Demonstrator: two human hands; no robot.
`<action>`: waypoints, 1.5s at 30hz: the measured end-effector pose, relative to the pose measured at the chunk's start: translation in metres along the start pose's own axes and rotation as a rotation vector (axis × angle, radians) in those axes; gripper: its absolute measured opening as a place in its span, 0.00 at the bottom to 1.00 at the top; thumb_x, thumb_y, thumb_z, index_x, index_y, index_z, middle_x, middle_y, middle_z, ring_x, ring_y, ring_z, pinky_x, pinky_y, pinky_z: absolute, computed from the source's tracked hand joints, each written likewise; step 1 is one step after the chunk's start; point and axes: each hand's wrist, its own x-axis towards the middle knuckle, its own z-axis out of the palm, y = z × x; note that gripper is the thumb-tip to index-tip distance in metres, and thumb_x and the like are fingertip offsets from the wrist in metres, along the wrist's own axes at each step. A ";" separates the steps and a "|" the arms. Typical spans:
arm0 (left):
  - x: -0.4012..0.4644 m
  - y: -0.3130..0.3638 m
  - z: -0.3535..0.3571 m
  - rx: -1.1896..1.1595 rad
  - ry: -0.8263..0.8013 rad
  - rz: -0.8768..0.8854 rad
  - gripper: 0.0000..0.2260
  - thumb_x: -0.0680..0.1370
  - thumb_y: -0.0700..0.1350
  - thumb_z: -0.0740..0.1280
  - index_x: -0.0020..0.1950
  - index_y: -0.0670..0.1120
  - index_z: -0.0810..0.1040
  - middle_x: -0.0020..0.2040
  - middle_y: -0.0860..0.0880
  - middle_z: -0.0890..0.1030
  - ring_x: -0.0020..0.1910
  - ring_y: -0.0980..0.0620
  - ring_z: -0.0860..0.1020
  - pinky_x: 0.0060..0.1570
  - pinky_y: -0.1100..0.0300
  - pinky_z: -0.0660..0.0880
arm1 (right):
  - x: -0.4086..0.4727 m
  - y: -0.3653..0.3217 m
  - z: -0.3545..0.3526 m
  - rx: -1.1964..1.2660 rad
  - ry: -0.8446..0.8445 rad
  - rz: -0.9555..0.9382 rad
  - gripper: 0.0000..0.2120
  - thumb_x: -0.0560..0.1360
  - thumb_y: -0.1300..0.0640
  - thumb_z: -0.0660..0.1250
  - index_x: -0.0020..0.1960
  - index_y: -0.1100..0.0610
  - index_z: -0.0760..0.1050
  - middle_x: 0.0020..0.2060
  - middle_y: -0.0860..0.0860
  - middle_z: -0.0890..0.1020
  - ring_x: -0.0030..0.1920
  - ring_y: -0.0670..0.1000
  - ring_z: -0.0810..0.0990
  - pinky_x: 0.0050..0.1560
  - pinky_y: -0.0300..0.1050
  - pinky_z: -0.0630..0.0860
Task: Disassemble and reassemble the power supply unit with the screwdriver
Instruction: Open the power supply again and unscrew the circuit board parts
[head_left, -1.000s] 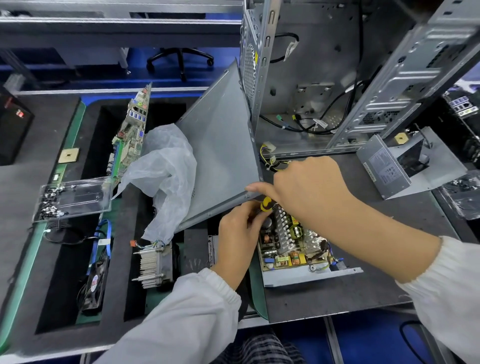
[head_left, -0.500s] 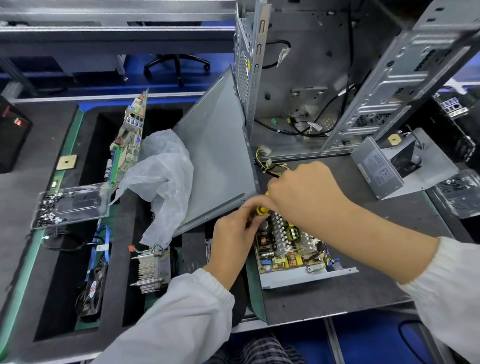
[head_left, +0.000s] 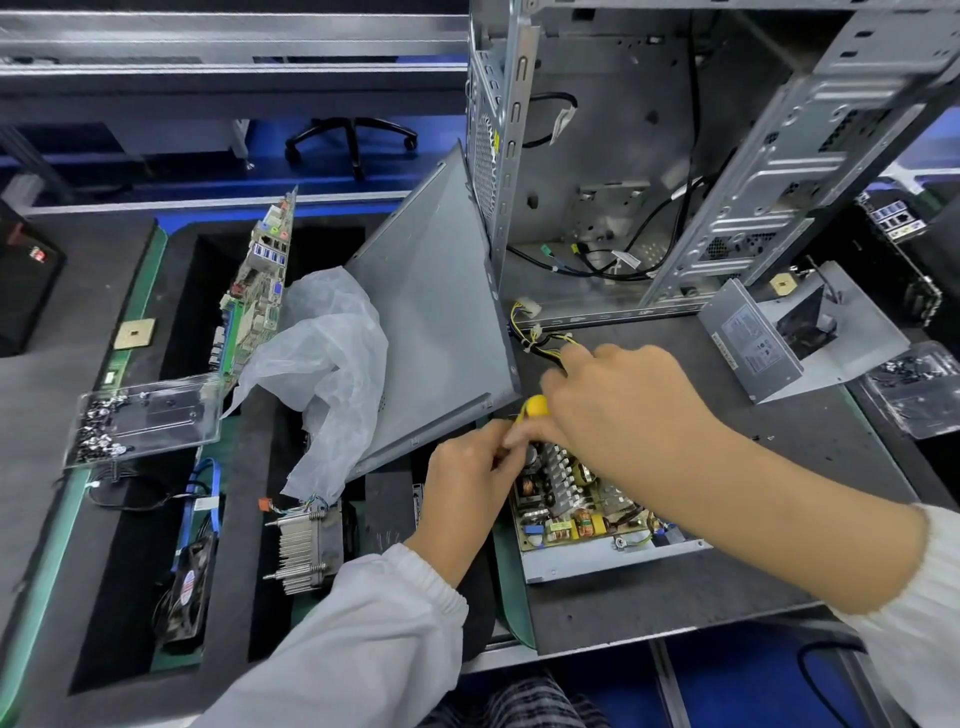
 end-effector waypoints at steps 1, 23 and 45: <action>0.001 -0.001 -0.001 0.001 0.002 0.000 0.04 0.75 0.40 0.71 0.41 0.41 0.80 0.30 0.55 0.72 0.28 0.56 0.68 0.30 0.60 0.72 | -0.002 -0.001 0.000 0.036 0.003 -0.044 0.13 0.70 0.41 0.70 0.45 0.50 0.75 0.39 0.47 0.77 0.36 0.49 0.79 0.26 0.40 0.61; 0.010 0.005 -0.011 0.025 -0.010 0.081 0.16 0.67 0.33 0.70 0.32 0.53 0.69 0.22 0.52 0.70 0.25 0.58 0.67 0.28 0.69 0.59 | 0.015 -0.017 0.007 -0.103 -0.070 -0.082 0.13 0.74 0.42 0.65 0.35 0.48 0.70 0.30 0.43 0.78 0.30 0.45 0.79 0.26 0.40 0.45; 0.064 0.153 0.201 0.544 -1.031 0.346 0.11 0.78 0.45 0.69 0.57 0.43 0.75 0.58 0.41 0.77 0.57 0.39 0.78 0.43 0.54 0.67 | -0.167 0.145 0.132 0.801 -0.241 0.838 0.12 0.79 0.49 0.60 0.42 0.56 0.66 0.32 0.48 0.70 0.37 0.56 0.72 0.37 0.47 0.69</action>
